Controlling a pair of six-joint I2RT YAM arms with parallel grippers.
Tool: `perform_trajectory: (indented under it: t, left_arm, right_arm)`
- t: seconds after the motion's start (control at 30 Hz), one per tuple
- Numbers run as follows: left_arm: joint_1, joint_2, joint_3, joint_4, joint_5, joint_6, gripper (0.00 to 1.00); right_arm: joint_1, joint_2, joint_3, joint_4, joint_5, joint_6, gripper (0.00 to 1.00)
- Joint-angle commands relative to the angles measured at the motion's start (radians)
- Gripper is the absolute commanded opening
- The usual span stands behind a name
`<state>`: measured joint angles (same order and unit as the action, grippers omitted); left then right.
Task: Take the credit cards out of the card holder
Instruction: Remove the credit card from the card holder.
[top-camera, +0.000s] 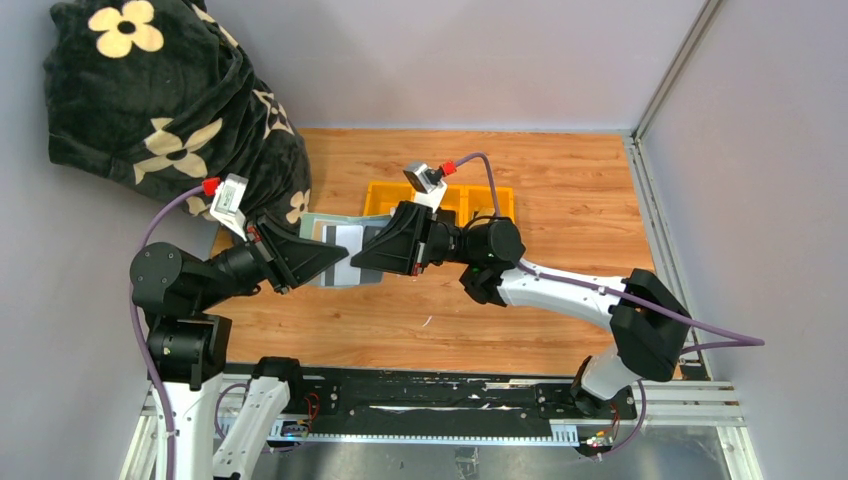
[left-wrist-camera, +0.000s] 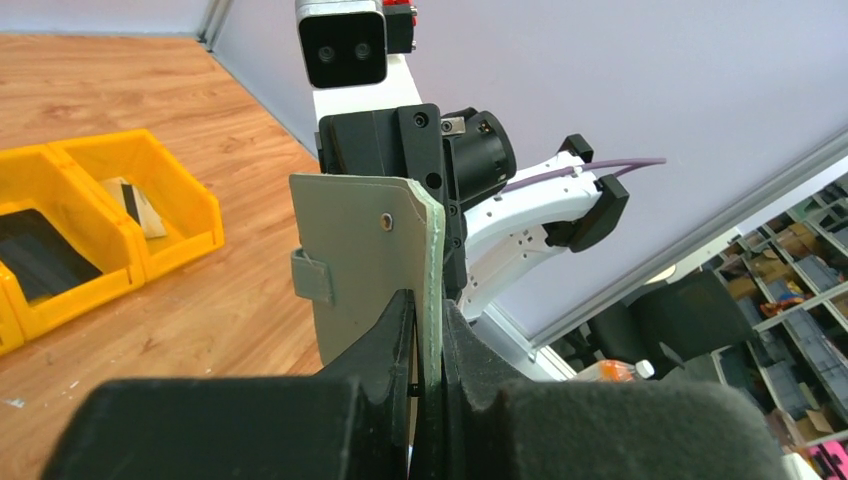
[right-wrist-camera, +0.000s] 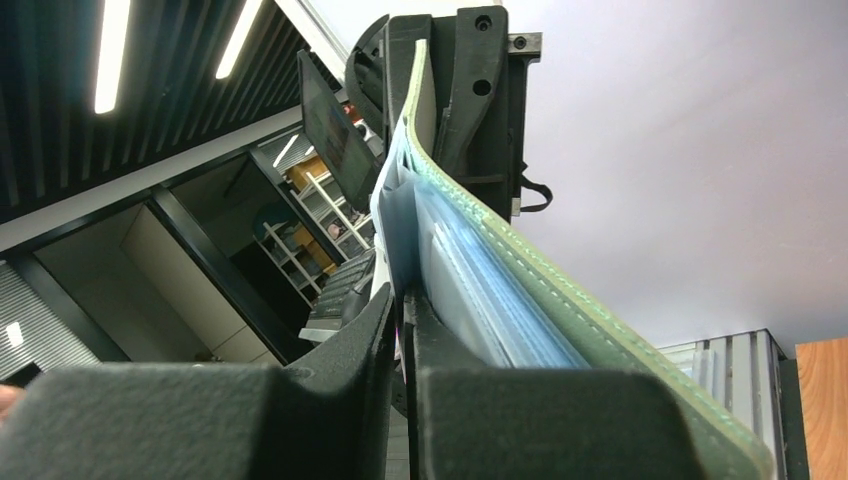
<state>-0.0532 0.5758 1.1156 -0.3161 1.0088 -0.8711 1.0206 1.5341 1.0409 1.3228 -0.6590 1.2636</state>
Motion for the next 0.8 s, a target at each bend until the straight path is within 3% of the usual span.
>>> perform_trajectory:
  t: [0.0,0.2,0.37,0.77]
  left_arm:
    - [-0.007,0.001,0.005,0.061,0.047,-0.038,0.07]
    - [-0.007,0.001,0.013,0.04,0.024,-0.016,0.07]
    - [-0.007,0.005,0.028,0.013,0.02,0.003,0.06]
    - [-0.007,0.006,0.06,0.013,0.015,-0.015,0.07]
  right_arm:
    - [0.007,-0.011,-0.01,0.115,-0.004,0.05,0.13]
    - [0.007,-0.016,0.019,0.108,-0.024,0.05,0.18]
    - [0.005,-0.031,0.0,0.089,-0.025,0.039,0.0]
    - [-0.024,-0.135,-0.112,0.064,-0.012,-0.01,0.0]
